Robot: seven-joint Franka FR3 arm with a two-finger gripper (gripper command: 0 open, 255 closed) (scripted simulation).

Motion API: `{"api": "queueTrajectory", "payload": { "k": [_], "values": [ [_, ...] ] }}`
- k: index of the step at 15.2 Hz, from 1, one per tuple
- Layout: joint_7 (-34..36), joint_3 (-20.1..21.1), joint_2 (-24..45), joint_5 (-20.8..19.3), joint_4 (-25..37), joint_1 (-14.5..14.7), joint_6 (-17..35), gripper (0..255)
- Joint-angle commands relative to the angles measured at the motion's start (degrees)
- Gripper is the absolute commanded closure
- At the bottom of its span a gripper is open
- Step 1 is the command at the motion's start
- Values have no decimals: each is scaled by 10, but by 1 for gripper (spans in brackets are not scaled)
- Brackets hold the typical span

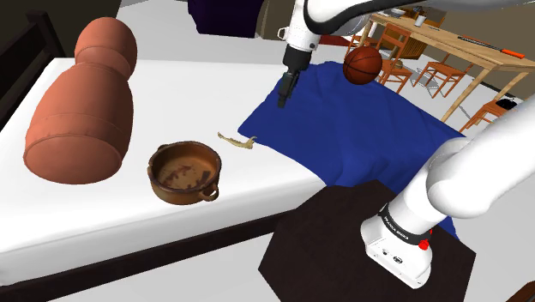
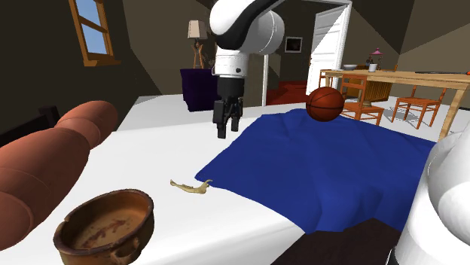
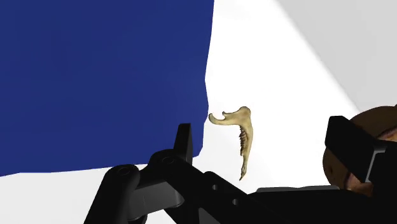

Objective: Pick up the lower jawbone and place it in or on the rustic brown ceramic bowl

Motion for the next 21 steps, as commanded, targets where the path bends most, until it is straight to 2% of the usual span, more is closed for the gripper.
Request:
{"api": "queueTrajectory", "payload": {
  "k": [1,10,18,21],
  "values": [
    [-25,4,38,1,13,8,13,0],
    [-108,37,218,-12,99,41,56,0],
    [-109,39,247,-11,72,45,112,0],
    [-109,39,247,-11,72,45,112,0]
  ]
}}
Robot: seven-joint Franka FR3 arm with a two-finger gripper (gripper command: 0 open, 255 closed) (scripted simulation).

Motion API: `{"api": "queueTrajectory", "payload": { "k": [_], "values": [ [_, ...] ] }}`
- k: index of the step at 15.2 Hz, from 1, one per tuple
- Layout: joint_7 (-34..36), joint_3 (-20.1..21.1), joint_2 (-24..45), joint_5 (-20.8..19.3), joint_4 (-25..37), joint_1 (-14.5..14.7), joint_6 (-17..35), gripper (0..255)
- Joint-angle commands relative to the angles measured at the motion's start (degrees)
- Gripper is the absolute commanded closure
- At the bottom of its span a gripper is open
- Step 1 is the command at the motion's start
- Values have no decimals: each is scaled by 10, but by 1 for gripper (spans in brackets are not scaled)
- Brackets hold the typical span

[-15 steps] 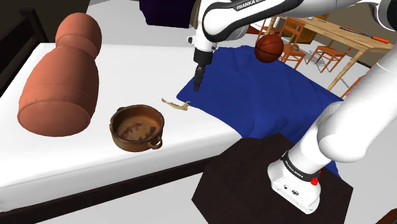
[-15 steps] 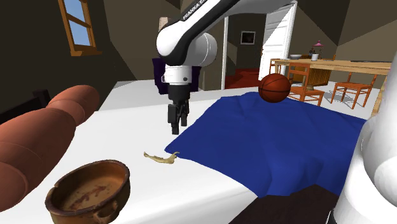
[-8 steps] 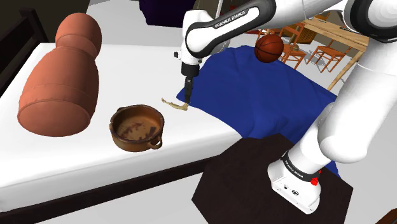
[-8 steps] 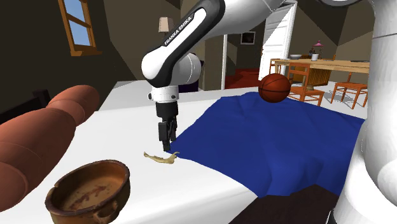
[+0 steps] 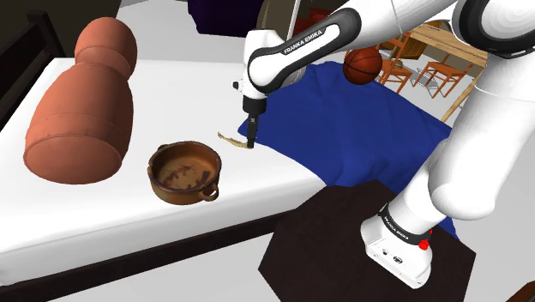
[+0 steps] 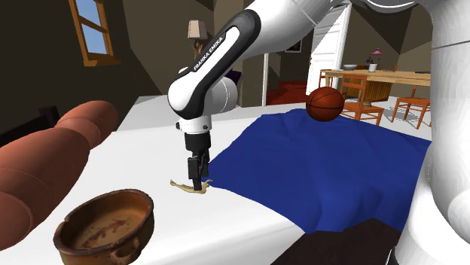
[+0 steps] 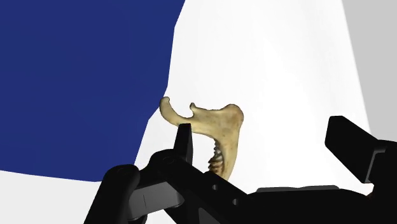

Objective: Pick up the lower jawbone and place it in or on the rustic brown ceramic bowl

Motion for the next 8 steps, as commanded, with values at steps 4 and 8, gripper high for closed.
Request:
{"api": "queueTrajectory", "payload": {
  "k": [4,8],
  "values": [
    [0,0,1,0,-1,0,2,0],
    [0,0,1,0,-1,0,1,255]
  ]
}}
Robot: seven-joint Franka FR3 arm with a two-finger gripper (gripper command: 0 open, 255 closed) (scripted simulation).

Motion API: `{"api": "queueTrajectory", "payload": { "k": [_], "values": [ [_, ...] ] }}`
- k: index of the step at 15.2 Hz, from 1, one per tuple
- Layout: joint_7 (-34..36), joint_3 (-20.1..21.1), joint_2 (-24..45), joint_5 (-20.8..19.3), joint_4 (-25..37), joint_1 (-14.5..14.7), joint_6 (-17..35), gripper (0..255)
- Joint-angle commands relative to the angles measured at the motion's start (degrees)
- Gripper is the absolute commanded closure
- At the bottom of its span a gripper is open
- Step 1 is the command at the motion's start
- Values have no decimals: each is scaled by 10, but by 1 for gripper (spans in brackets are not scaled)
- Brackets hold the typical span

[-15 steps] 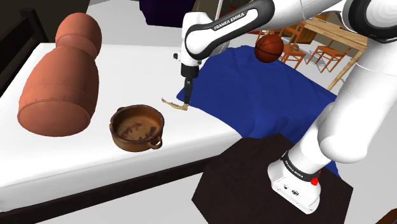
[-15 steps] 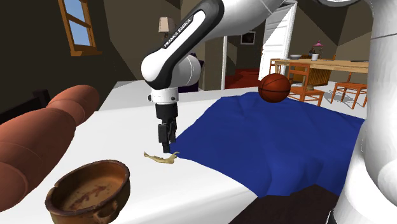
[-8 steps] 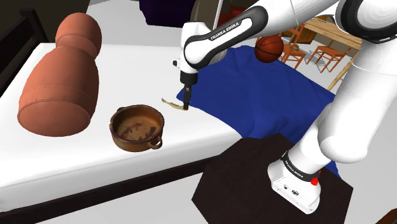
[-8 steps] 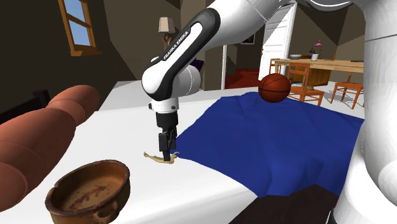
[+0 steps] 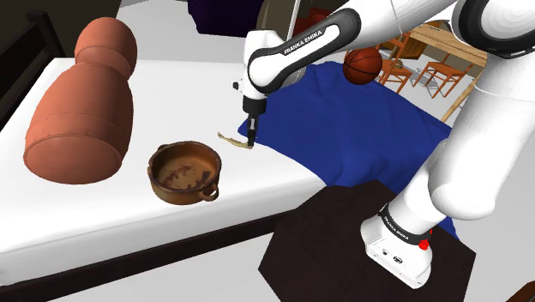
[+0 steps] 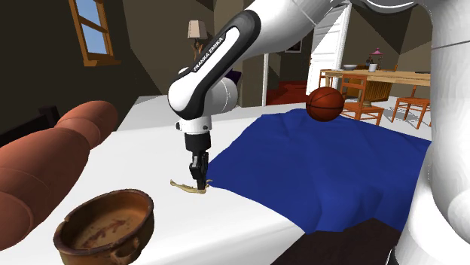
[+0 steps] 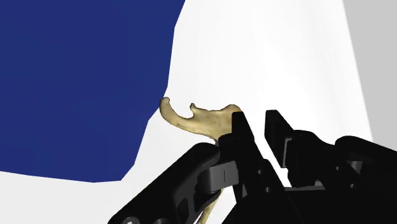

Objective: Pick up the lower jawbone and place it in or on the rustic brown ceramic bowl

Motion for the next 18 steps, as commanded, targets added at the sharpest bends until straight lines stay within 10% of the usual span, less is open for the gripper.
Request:
{"api": "queueTrajectory", "payload": {
  "k": [1,7,8,11,18],
  "values": [
    [0,0,0,0,0,0,0,255],
    [0,0,0,0,0,0,0,255],
    [0,0,0,0,0,0,0,0],
    [157,-20,19,-122,35,58,26,0],
    [161,-24,52,-128,20,59,74,0]
  ]
}}
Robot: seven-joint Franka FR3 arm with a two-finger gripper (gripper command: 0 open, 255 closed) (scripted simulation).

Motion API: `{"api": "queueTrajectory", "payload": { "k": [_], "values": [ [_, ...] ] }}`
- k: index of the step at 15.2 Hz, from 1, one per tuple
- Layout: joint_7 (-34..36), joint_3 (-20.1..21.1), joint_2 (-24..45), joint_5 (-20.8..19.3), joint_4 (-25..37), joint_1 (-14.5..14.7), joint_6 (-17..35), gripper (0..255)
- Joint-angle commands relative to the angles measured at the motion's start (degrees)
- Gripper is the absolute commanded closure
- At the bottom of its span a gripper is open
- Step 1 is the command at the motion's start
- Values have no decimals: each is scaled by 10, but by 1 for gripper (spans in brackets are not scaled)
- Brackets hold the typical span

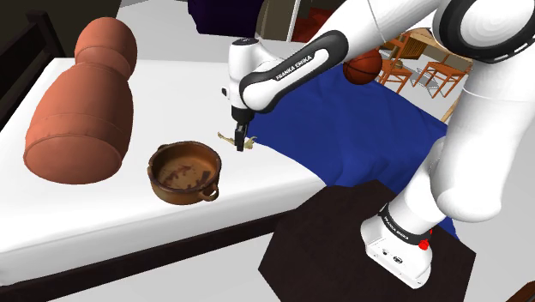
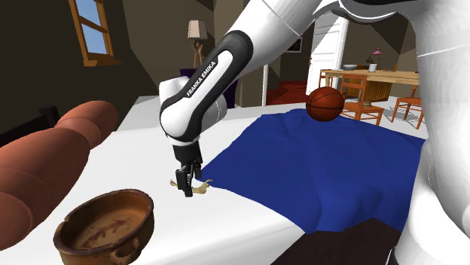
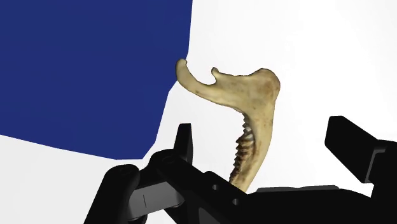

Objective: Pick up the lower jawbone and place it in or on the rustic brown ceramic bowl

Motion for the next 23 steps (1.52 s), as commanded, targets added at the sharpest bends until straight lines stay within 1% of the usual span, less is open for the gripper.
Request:
{"api": "queueTrajectory", "payload": {
  "k": [1,8,9,18,23],
  "values": [
    [2,-1,6,-2,-4,0,11,0],
    [2,-1,7,-2,-4,0,11,0],
    [2,-1,7,-2,-4,0,11,255],
    [2,-1,7,-2,-4,0,11,255],
    [-3,1,-20,3,2,-1,-21,255]
  ]
}}
